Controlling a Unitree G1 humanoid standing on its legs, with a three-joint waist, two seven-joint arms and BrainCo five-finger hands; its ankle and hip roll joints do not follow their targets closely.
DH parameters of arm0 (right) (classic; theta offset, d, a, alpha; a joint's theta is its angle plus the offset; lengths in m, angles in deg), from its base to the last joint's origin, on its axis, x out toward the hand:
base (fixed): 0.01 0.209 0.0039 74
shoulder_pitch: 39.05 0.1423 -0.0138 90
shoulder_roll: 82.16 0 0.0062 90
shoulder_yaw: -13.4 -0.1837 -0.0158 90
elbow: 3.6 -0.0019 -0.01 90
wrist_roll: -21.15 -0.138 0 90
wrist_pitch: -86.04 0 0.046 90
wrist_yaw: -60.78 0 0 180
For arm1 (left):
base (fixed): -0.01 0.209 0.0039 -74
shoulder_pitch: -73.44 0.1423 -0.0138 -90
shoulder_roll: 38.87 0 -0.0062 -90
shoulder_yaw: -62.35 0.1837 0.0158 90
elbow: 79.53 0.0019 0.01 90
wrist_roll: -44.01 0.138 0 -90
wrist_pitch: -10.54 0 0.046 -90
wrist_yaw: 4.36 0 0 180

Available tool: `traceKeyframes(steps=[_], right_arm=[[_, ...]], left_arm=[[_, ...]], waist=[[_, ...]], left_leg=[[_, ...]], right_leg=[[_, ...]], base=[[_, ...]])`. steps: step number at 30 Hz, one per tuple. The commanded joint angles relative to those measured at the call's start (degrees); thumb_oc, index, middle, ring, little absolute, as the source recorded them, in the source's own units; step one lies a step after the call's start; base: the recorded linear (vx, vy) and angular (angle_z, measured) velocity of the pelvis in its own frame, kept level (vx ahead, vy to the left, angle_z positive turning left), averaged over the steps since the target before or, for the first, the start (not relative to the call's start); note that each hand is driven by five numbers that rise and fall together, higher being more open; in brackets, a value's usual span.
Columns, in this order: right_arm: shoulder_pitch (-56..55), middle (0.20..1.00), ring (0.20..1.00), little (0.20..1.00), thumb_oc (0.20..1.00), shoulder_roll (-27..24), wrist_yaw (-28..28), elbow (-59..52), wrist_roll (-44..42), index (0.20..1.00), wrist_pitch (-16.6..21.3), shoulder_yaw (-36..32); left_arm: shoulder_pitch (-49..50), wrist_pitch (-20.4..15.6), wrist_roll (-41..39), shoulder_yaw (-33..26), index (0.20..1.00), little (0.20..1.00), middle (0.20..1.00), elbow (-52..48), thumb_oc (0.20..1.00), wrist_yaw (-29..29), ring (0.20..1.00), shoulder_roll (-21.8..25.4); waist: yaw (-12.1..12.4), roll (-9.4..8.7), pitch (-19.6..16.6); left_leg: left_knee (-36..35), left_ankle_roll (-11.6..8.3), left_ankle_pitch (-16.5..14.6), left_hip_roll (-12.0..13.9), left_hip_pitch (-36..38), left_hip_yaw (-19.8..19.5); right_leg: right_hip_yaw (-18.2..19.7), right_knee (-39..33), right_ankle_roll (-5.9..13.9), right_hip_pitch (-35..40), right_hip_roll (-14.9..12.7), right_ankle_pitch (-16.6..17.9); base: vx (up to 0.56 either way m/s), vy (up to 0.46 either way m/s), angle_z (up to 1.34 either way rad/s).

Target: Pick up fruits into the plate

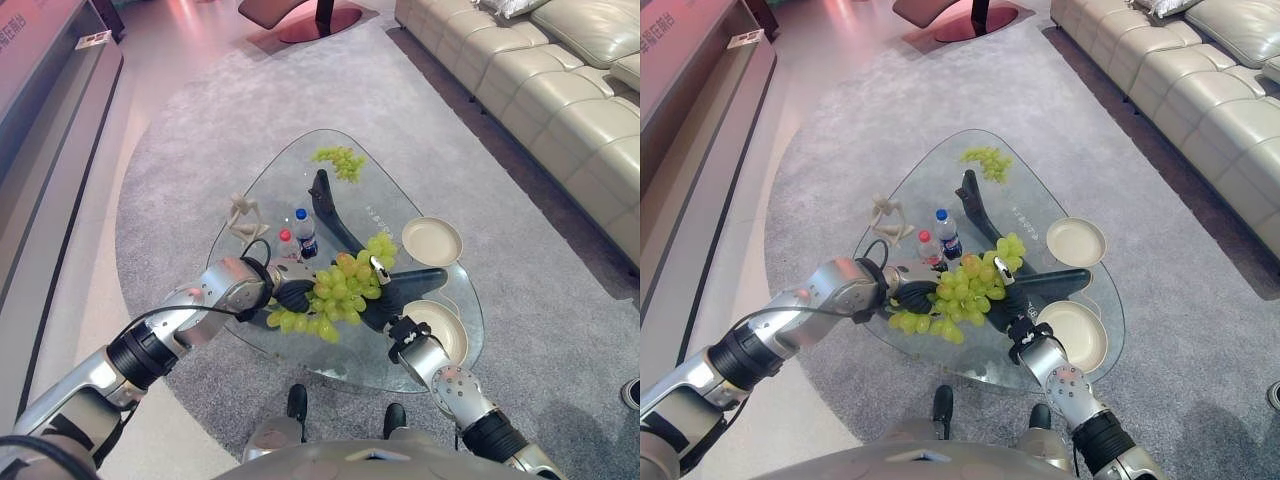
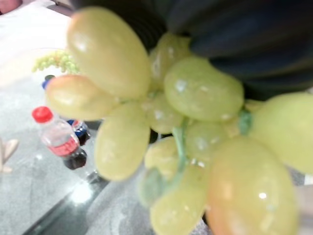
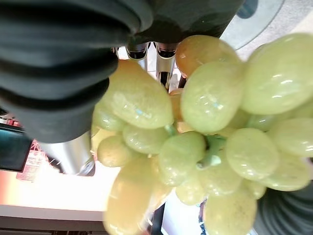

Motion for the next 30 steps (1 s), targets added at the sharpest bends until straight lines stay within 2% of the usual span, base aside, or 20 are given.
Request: traceKeyframes(steps=[1,16,17,18,19,30], right_arm=[[6.24,0.2,0.2,0.2,0.2,3.87,-4.66,-4.97,-3.42,0.2,-0.02,1.06],[6.21,0.2,0.2,0.2,0.2,3.95,-5.1,-4.63,-3.48,0.2,0.27,1.18],[6.16,0.2,0.2,0.2,0.2,3.94,-5.13,-4.62,-3.52,0.2,0.35,1.16],[6.06,0.2,0.2,0.2,0.2,3.92,-5.27,-4.54,-3.58,0.2,0.51,1.14],[5.99,0.2,0.2,0.2,0.2,3.91,-5.36,-4.51,-3.58,0.2,0.7,1.14],[4.95,0.2,0.2,0.2,0.2,3.47,-6.37,-4.49,-3.99,0.2,2.11,0.08]], left_arm=[[-2.14,-0.22,2.74,1.4,0.2,0.2,0.2,-1.49,0.2,-2.72,0.2,1.02],[-1.93,0.42,1.14,0.75,0.2,0.2,0.2,-1.64,0.2,-4.1,0.2,0.84],[-1.86,0.43,1.1,0.65,0.238,0.238,0.238,-1.61,0.238,-4.17,0.238,0.8],[-1.75,0.53,0.84,0.53,0.561,0.561,0.561,-1.68,0.561,-4.27,0.561,0.83],[-1.69,0.86,0.07,0.51,1.0,1.0,1.0,-1.59,1.0,-4.59,1.0,0.79],[-0.02,2.5,-5.22,-1.36,1.0,1.0,1.0,-1.74,1.0,-5.39,1.0,0.49]], waist=[[0.61,-0.65,0.83],[0.9,-0.82,0.68],[0.92,-0.83,0.67],[0.98,-0.83,0.62],[1.0,-0.85,0.57],[1.19,-0.98,0.33]], left_leg=[[0.66,1.91,-7.0,-2.54,4.45,3.96],[0.58,1.86,-6.93,-2.47,4.32,3.63],[0.57,1.86,-6.93,-2.46,4.34,3.64],[0.57,1.87,-6.94,-2.47,4.37,3.62],[0.56,1.85,-6.94,-2.47,4.39,3.6],[0.57,1.8,-6.96,-2.38,4.68,3.73]], right_leg=[[-1.03,0.29,0.68,0.81,0.48,-0.76],[-1.01,0.29,0.66,0.68,0.58,-0.72],[-1.01,0.29,0.65,0.69,0.59,-0.72],[-1.04,0.29,0.64,0.75,0.6,-0.76],[-1.06,0.29,0.66,0.81,0.58,-0.8],[-1.06,0.29,0.65,1.12,0.63,-0.89]], base=[[0.0,0.0,0.0],[0.0,0.0,0.0],[0.0,0.0,0.0],[0.0,0.0,0.0],[0.0,0.0,0.0],[0.0,0.0,0.0]])
